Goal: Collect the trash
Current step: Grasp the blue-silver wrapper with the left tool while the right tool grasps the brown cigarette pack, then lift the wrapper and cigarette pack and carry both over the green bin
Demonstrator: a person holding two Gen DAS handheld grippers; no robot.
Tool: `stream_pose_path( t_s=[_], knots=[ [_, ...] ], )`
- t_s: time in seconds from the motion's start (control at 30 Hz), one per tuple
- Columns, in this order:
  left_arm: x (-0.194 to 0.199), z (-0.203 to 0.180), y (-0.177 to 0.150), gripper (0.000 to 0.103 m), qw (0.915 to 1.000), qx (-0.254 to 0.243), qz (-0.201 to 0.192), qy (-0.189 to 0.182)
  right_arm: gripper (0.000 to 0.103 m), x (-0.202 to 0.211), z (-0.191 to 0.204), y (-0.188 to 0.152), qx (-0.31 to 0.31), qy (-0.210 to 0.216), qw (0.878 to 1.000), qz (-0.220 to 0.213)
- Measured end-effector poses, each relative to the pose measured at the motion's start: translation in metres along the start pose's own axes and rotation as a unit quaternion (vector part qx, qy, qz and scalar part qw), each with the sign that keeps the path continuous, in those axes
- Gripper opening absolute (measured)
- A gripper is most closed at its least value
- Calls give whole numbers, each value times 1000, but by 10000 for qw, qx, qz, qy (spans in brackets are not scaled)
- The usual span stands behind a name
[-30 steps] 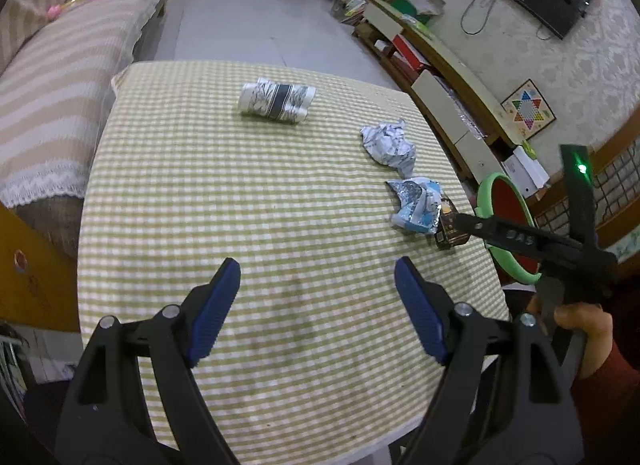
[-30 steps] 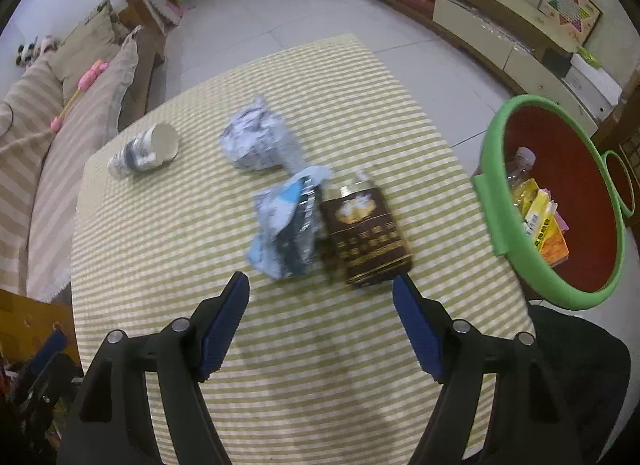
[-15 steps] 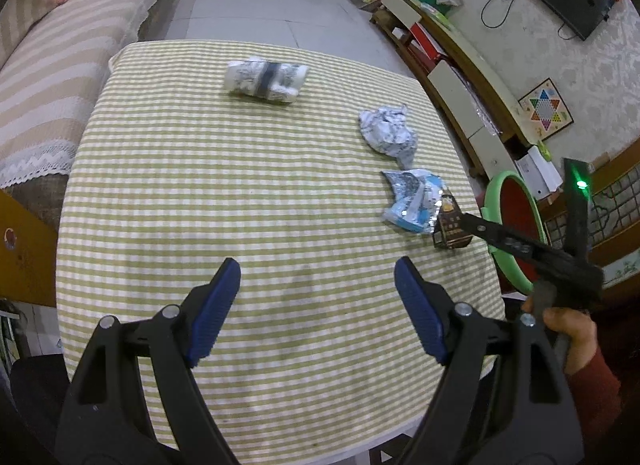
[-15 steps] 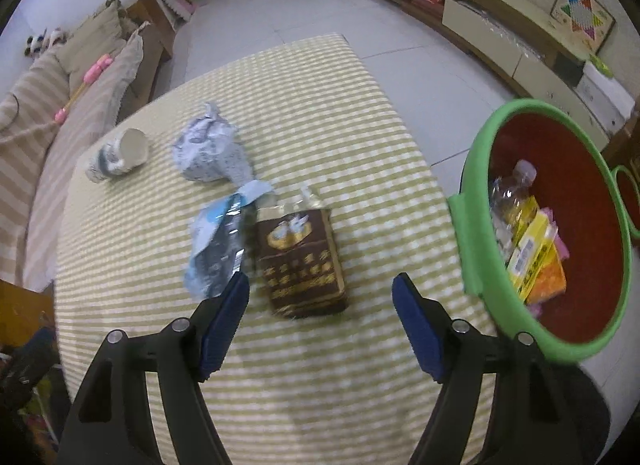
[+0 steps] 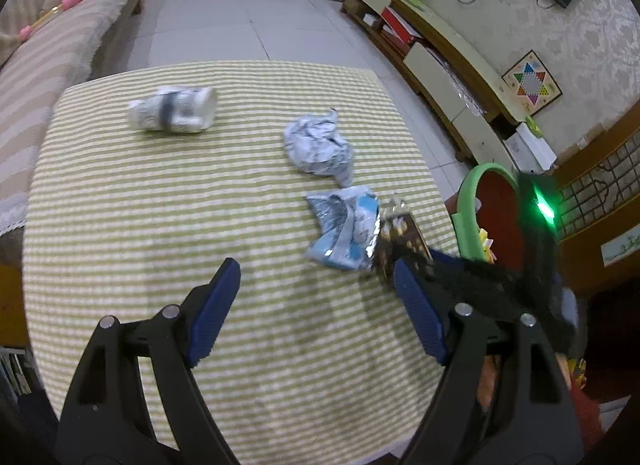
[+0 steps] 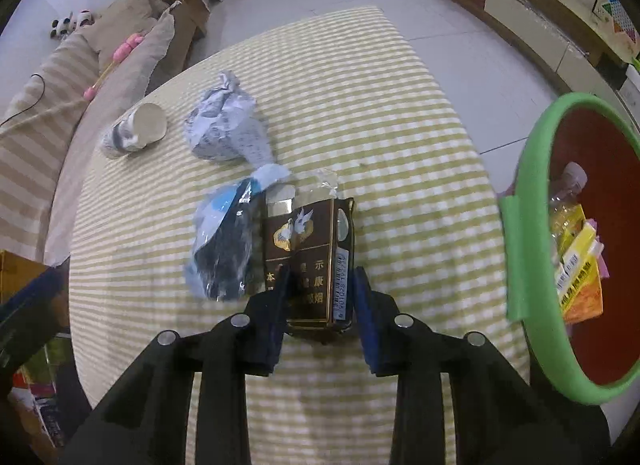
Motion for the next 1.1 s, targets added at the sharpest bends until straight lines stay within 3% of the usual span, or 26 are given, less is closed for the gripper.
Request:
stream_pose_path(
  t_s=[0.33,0.47,0.53,0.6,0.63,0.8,1.1],
  knots=[
    [-74,-31,13,74,9980,-233,584,25,30,42,-38,-69,-642,137,9976,196],
    [-97,-29,1,33,9954,-162,947,58,33,44,-38,-76,-685,97,9974,194],
    [-91,-24,-3,30,9961,12,881,-26,38,47,-37,-74,-717,106,9972,165],
    [-78,-20,-6,30,9969,81,783,-67,57,50,-40,-75,-719,82,9973,74],
    [-67,-17,-8,30,9976,118,685,-74,59,52,-40,-73,-707,74,9975,35],
    [-25,-6,-26,30,9972,564,402,-269,64,43,-33,-70,-552,-130,9984,43],
    [20,-13,-37,30,9994,328,74,-30,63,25,-37,-76,-335,-495,9982,100]
  ],
)
Point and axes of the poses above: each gripper's, at about its wrist camera, not at the fingertips, and x roughly against the way its jaws point, z to its left, y to its top, the point moved 10 cm from there along -x, roughly the way its jaws point, and after that the axes turned 7 degrees about -x, right-handed, at the moved point
